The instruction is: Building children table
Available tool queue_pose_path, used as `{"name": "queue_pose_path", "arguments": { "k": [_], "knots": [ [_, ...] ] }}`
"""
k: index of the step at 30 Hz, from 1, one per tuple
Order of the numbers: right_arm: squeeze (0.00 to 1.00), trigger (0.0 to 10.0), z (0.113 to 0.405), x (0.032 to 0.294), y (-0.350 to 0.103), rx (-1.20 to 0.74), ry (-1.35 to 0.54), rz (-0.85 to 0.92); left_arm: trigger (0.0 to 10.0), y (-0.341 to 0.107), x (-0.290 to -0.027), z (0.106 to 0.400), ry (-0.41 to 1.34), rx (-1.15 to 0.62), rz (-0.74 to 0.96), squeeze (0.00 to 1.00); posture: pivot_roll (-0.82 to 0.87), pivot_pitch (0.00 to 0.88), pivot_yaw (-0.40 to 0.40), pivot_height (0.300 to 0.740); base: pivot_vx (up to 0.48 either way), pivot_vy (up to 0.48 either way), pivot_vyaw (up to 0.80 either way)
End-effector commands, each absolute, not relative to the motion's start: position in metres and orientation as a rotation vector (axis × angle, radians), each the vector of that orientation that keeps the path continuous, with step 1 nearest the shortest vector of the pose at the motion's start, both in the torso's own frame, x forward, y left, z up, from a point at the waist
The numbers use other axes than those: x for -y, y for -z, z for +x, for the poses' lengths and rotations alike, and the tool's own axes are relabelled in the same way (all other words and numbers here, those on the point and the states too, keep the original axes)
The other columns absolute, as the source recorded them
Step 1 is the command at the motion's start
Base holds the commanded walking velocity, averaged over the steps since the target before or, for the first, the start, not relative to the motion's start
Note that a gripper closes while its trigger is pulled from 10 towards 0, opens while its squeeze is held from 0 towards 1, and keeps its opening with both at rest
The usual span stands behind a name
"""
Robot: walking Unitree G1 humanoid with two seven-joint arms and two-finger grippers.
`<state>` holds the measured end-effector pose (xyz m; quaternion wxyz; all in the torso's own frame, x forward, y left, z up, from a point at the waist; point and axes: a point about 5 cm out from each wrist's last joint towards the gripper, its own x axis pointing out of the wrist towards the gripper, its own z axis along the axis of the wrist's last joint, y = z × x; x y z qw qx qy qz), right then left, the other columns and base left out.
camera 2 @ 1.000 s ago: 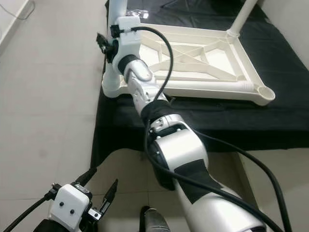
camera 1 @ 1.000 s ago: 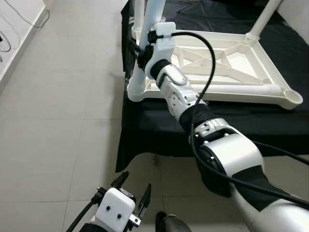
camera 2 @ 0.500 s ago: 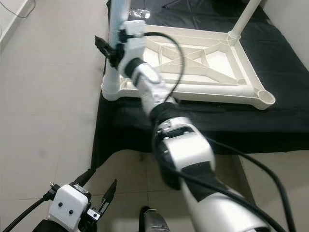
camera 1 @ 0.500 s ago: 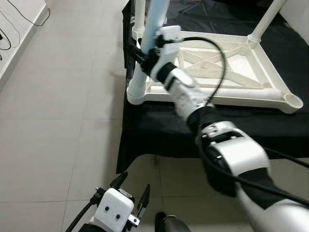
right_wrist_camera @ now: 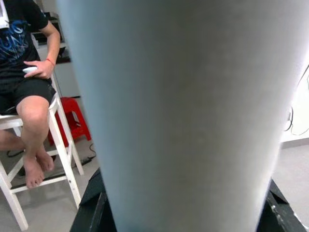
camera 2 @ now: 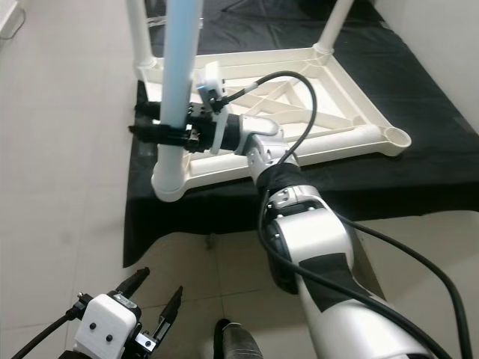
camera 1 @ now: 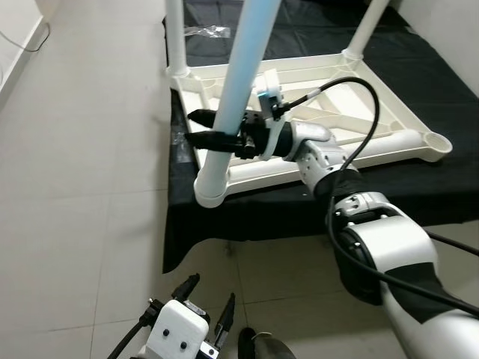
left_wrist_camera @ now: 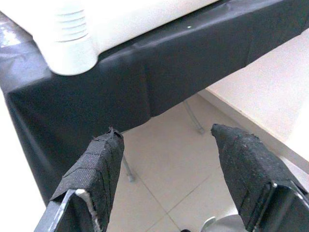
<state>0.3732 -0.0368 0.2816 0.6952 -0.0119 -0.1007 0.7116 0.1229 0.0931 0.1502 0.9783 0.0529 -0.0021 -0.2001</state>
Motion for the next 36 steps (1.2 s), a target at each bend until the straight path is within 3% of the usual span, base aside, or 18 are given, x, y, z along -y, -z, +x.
{"name": "queue_pose_path", "arguments": {
  "k": [1,3,7,9,10,11,12,14,15,16,17,19,21,25,26,27,32,36],
  "knots": [
    [0.0,10.0,0.378,0.014,-0.256,0.05,-1.422,-0.062,10.0,-0.149,-0.091,0.118,0.408,-0.021,0.107,0.0,0.1,0.278,-0.11,0.74,0.0,0.0,0.0],
    [0.0,10.0,0.39,0.011,-0.254,0.034,-1.14,-0.119,10.0,-0.149,-0.09,0.117,0.408,-0.023,0.105,0.0,0.1,0.28,-0.113,0.74,0.0,0.0,0.0],
    [0.0,10.0,0.401,0.02,-0.253,0.018,-0.91,-0.133,10.0,-0.149,-0.09,0.117,0.407,-0.024,0.105,0.0,0.1,0.273,-0.107,0.74,0.0,0.0,0.0],
    [0.0,10.0,0.417,0.052,-0.256,0.012,-0.534,-0.131,10.0,-0.148,-0.091,0.118,0.407,-0.026,0.11,0.0,0.09,0.259,-0.103,0.74,0.0,0.0,0.0],
    [0.0,10.0,0.417,0.052,-0.256,0.012,-0.534,-0.131,10.0,-0.148,-0.091,0.118,0.407,-0.026,0.11,0.0,0.09,0.259,-0.103,0.74,0.0,0.0,0.0],
    [0.0,10.0,0.422,0.066,-0.259,0.02,-0.395,-0.153,10.0,-0.147,-0.092,0.119,0.408,-0.026,0.112,0.0,0.09,0.254,-0.099,0.74,0.0,0.0,0.0],
    [0.0,10.0,0.422,0.066,-0.259,0.02,-0.395,-0.153,10.0,-0.147,-0.092,0.119,0.408,-0.026,0.112,0.0,0.09,0.254,-0.099,0.74,0.0,0.0,0.0],
    [0.0,10.0,0.422,0.071,-0.28,0.186,-0.301,-0.374,10.0,-0.145,-0.092,0.12,0.411,-0.025,0.124,0.0,0.09,0.243,-0.099,0.74,0.0,0.0,0.0],
    [0.0,10.0,0.422,0.071,-0.28,0.186,-0.301,-0.374,10.0,-0.145,-0.092,0.12,0.411,-0.025,0.124,0.0,0.09,0.243,-0.099,0.74,0.0,0.0,0.0],
    [0.0,10.0,0.418,0.063,-0.294,0.325,-0.28,-0.529,10.0,-0.145,-0.092,0.121,0.414,-0.023,0.133,0.0,0.09,0.236,-0.1,0.74,0.0,0.0,0.0],
    [0.0,10.0,0.418,0.063,-0.294,0.325,-0.28,-0.529,10.0,-0.145,-0.092,0.121,0.414,-0.023,0.133,0.0,0.09,0.236,-0.1,0.74,0.0,0.0,0.0],
    [0.0,10.0,0.403,0.039,-0.309,0.592,-0.31,-0.741,10.0,-0.145,-0.093,0.122,0.415,-0.021,0.142,0.0,0.09,0.234,-0.099,0.74,0.0,0.0,0.0],
    [0.0,10.0,0.393,0.024,-0.306,0.701,-0.365,-0.83,10.0,-0.145,-0.093,0.122,0.415,-0.021,0.145,0.0,0.09,0.237,-0.098,0.74,0.0,0.0,0.0],
    [0.0,10.0,0.386,0.014,-0.295,0.739,-0.42,-0.788,10.0,-0.144,-0.093,0.123,0.414,-0.02,0.147,0.0,0.08,0.238,-0.098,0.74,0.0,0.0,0.0],
    [0.0,10.0,0.397,0.025,-0.288,0.566,-0.369,-0.592,10.0,-0.144,-0.094,0.124,0.411,-0.02,0.147,0.0,0.09,0.239,-0.099,0.74,0.0,0.0,0.0],
    [0.0,10.0,0.411,0.039,-0.269,0.263,-0.318,-0.222,10.0,-0.144,-0.095,0.123,0.404,-0.022,0.146,0.0,0.09,0.239,-0.099,0.74,0.0,0.0,0.0],
    [0.0,10.0,0.413,0.04,-0.263,0.188,-0.307,-0.123,10.0,-0.144,-0.095,0.122,0.405,-0.025,0.147,0.0,0.09,0.239,-0.099,0.74,0.0,0.0,0.0],
    [0.0,10.0,0.413,0.034,-0.292,0.212,-0.39,0.149,10.0,-0.145,-0.098,0.127,0.384,-0.017,0.156,0.0,0.09,0.228,-0.097,0.74,0.0,0.0,0.0]
  ]
}}
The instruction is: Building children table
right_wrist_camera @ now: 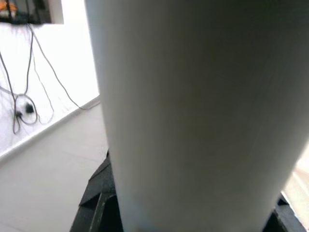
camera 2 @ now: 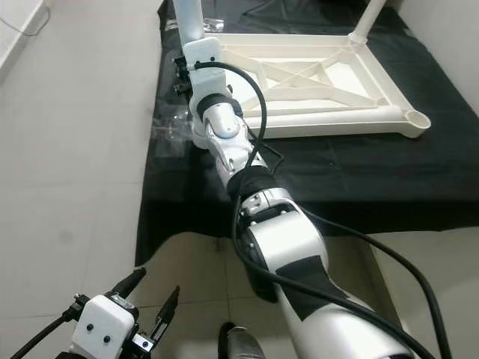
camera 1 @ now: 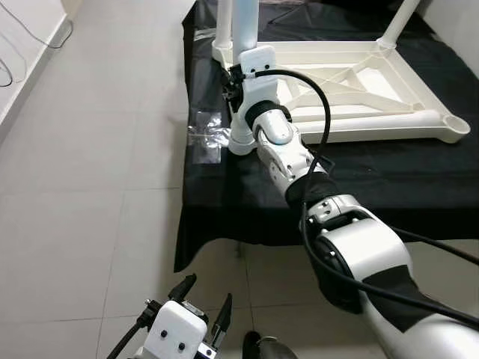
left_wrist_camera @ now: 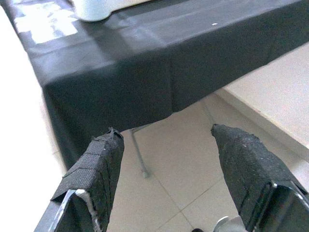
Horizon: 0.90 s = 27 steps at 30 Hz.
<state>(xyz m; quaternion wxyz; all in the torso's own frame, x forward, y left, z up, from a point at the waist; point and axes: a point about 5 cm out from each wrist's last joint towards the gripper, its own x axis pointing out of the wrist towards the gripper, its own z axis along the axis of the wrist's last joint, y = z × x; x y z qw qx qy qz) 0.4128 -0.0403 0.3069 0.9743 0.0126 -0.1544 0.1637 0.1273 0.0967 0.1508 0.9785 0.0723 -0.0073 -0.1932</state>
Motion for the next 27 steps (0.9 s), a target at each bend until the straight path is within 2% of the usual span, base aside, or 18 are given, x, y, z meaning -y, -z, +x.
{"name": "queue_pose_path", "arguments": {
  "k": [1,3,5,8,13,14,19,23,24,26,27],
  "knots": [
    [0.0,10.0,0.413,0.034,-0.292,0.212,-0.39,0.149,10.0,-0.145,-0.098,0.127,0.384,-0.017,0.156,0.0,0.09,0.228,-0.097,0.74,0.0,0.0,0.0],
    [0.0,10.0,0.412,0.033,-0.304,0.249,-0.42,0.209,10.0,-0.146,-0.101,0.13,0.371,-0.012,0.157,0.0,0.09,0.228,-0.097,0.74,0.0,0.0,0.0],
    [0.0,10.0,0.411,0.042,-0.337,0.349,-0.431,0.324,10.0,-0.147,-0.106,0.136,0.335,-0.006,0.158,0.0,0.09,0.21,-0.092,0.74,0.0,0.0,0.0],
    [0.0,10.0,0.41,0.05,-0.36,0.409,-0.443,0.414,10.0,-0.148,-0.113,0.144,0.284,0.005,0.167,0.0,0.09,0.194,-0.089,0.74,0.0,0.0,0.0],
    [0.0,10.0,0.406,0.052,-0.374,0.445,-0.524,0.447,10.0,-0.151,-0.123,0.16,0.225,0.033,0.211,0.0,0.08,0.173,-0.085,0.74,0.0,0.0,0.0],
    [0.0,10.0,0.406,0.048,-0.368,0.418,-0.574,0.434,10.0,-0.152,-0.129,0.166,0.194,0.036,0.245,1.0,0.07,0.163,-0.079,0.74,0.0,0.0,0.0],
    [0.0,10.0,0.405,0.038,-0.322,0.255,-0.714,0.365,10.0,-0.164,-0.143,0.191,0.147,0.067,0.406,1.0,0.07,0.148,-0.083,0.74,0.0,0.0,0.0],
    [0.0,10.0,0.404,0.037,-0.309,0.216,-0.728,0.361,10.0,-0.167,-0.144,0.202,0.158,0.069,0.424,1.0,0.07,0.142,-0.081,0.74,0.0,0.0,0.0],
    [0.0,10.0,0.402,0.037,-0.302,0.209,-0.734,0.362,10.0,-0.169,-0.144,0.209,0.167,0.07,0.437,0.0,0.07,0.141,-0.084,0.74,0.0,0.0,0.0],
    [0.0,10.0,0.399,0.036,-0.295,0.193,-0.758,0.373,10.0,-0.171,-0.143,0.22,0.177,0.073,0.455,0.0,0.07,0.136,-0.084,0.74,0.0,0.0,0.0],
    [0.0,10.0,0.394,0.034,-0.285,0.172,-0.79,0.38,10.0,-0.174,-0.143,0.235,0.177,0.077,0.466,0.0,0.06,0.136,-0.078,0.74,0.0,0.0,0.0]
  ]
}}
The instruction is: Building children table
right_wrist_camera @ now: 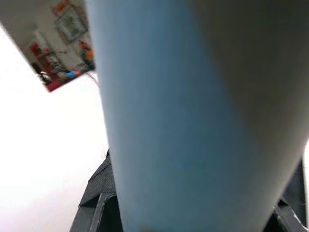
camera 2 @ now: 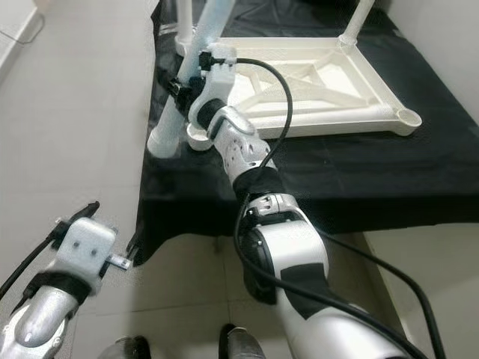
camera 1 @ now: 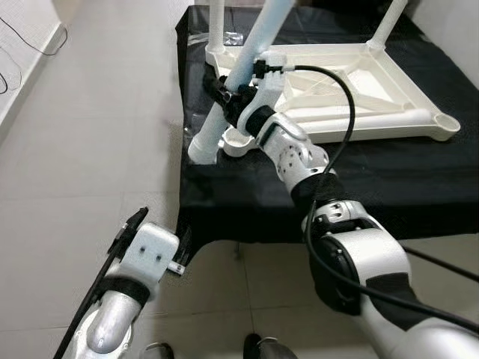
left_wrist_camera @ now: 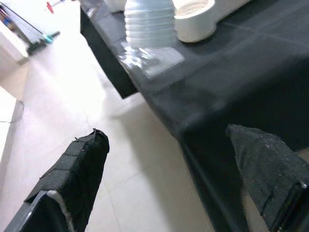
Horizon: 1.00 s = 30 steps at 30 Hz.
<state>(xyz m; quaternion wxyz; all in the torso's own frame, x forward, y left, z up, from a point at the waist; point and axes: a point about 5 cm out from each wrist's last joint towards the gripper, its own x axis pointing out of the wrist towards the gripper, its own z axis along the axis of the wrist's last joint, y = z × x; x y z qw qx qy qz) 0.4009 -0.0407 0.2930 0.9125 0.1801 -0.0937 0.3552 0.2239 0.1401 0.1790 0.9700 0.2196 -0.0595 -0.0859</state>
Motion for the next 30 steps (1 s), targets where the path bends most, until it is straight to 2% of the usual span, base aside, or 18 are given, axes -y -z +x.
{"name": "queue_pose_path", "arguments": {
  "k": [1,15,28,30],
  "knots": [
    [0.0,10.0,0.394,0.034,-0.285,0.172,-0.79,0.38,10.0,-0.174,-0.143,0.235,0.177,0.077,0.466,0.0,0.06,0.136,-0.078,0.74,0.0,0.0,0.0],
    [0.0,10.0,0.371,0.032,-0.266,0.091,-0.857,0.412,10.0,-0.178,-0.144,0.274,0.173,0.069,0.42,0.0,0.04,0.126,-0.069,0.74,0.0,0.0,0.0],
    [0.0,10.0,0.351,0.023,-0.262,0.053,-0.915,0.434,10.0,-0.179,-0.133,0.288,0.222,0.07,0.377,0.0,0.03,0.122,-0.065,0.74,0.0,0.0,0.0],
    [0.0,10.0,0.348,0.021,-0.262,0.05,-0.921,0.439,10.0,-0.175,-0.126,0.288,0.282,0.057,0.353,0.0,0.03,0.119,-0.061,0.74,0.0,0.0,0.0]
  ]
}}
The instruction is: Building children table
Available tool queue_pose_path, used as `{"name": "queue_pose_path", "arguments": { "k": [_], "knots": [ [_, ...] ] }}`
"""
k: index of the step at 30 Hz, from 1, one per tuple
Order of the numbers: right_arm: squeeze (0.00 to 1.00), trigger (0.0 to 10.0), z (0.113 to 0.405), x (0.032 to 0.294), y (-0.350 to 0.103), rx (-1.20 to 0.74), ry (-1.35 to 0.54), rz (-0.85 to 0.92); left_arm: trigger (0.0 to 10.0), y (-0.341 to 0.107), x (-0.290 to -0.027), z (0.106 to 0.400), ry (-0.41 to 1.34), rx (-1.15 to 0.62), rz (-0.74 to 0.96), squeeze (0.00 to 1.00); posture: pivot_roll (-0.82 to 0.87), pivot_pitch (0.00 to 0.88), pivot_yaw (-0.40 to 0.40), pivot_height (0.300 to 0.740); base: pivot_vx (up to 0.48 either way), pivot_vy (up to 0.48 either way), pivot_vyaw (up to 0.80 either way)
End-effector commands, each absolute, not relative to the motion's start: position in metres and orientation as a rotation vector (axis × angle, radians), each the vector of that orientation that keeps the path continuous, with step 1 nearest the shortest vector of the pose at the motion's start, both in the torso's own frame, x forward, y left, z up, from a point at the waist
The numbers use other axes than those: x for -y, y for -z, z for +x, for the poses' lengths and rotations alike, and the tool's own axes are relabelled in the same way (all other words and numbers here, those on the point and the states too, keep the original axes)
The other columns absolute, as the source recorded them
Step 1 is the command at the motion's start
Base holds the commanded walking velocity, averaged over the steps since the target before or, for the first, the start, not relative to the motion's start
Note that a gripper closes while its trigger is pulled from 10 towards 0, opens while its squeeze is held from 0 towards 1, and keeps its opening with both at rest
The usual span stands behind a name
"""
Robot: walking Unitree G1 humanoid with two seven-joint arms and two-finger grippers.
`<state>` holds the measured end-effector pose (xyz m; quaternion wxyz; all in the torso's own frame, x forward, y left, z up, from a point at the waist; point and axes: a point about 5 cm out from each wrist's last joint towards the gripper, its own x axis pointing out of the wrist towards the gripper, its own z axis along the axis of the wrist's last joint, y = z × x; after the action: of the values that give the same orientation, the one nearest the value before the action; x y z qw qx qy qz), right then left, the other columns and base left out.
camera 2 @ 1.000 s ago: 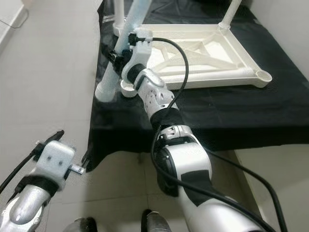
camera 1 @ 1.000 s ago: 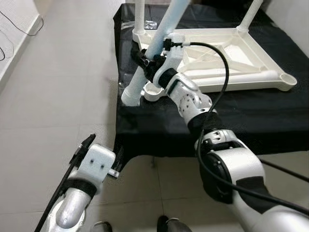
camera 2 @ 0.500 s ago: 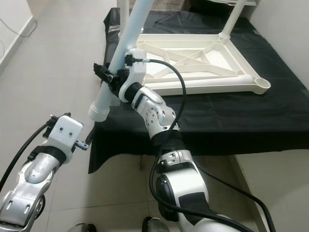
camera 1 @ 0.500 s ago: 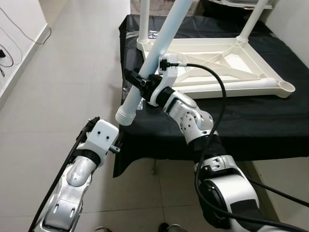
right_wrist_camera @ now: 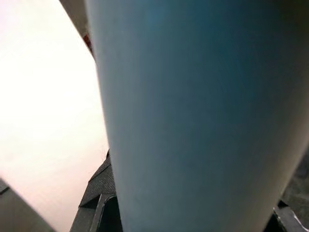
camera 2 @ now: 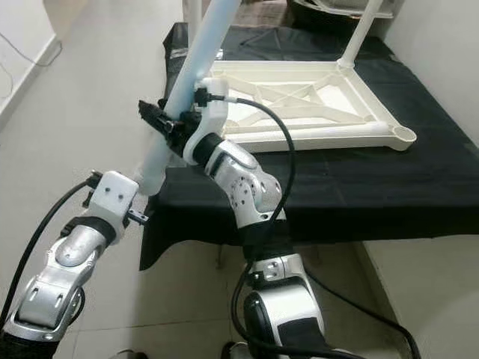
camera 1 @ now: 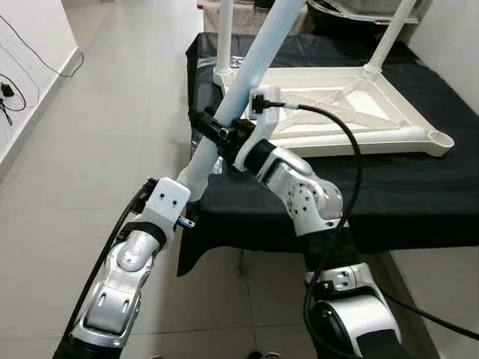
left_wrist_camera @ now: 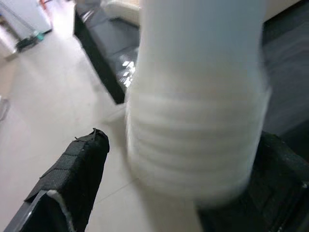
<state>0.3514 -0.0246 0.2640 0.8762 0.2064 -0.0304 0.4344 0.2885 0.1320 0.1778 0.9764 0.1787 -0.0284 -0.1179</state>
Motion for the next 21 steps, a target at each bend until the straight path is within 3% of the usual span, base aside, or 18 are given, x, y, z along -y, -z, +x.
{"name": "queue_pose_path", "arguments": {
  "k": [1,5,14,15,16,21],
  "knots": [
    [0.0,10.0,0.348,0.021,-0.262,0.05,-0.921,0.439,10.0,-0.175,-0.126,0.288,0.282,0.057,0.353,0.0,0.03,0.119,-0.061,0.74,0.0,0.0,0.0],
    [0.0,10.0,0.346,0.021,-0.263,0.053,-0.906,0.441,10.0,-0.171,-0.111,0.287,0.351,0.05,0.344,0.0,0.03,0.115,-0.058,0.74,0.0,0.0,0.0],
    [0.0,10.0,0.344,0.023,-0.264,0.052,-0.902,0.437,10.0,-0.169,-0.114,0.293,0.293,0.051,0.367,0.0,0.02,0.111,-0.054,0.74,0.0,0.0,0.0],
    [0.0,10.0,0.344,0.023,-0.264,0.05,-0.901,0.435,8.8,-0.169,-0.116,0.294,0.281,0.046,0.367,0.0,0.02,0.111,-0.054,0.74,0.0,0.0,0.0],
    [0.0,10.0,0.343,0.023,-0.263,0.047,-0.903,0.433,10.0,-0.168,-0.118,0.295,0.269,0.037,0.365,0.0,0.02,0.105,-0.051,0.74,0.0,0.0,0.0],
    [0.0,10.0,0.338,0.022,-0.26,0.036,-0.915,0.426,10.0,-0.168,-0.12,0.296,0.264,0.038,0.349,0.0,0.02,0.101,-0.05,0.74,0.0,0.0,0.0]
  ]
}}
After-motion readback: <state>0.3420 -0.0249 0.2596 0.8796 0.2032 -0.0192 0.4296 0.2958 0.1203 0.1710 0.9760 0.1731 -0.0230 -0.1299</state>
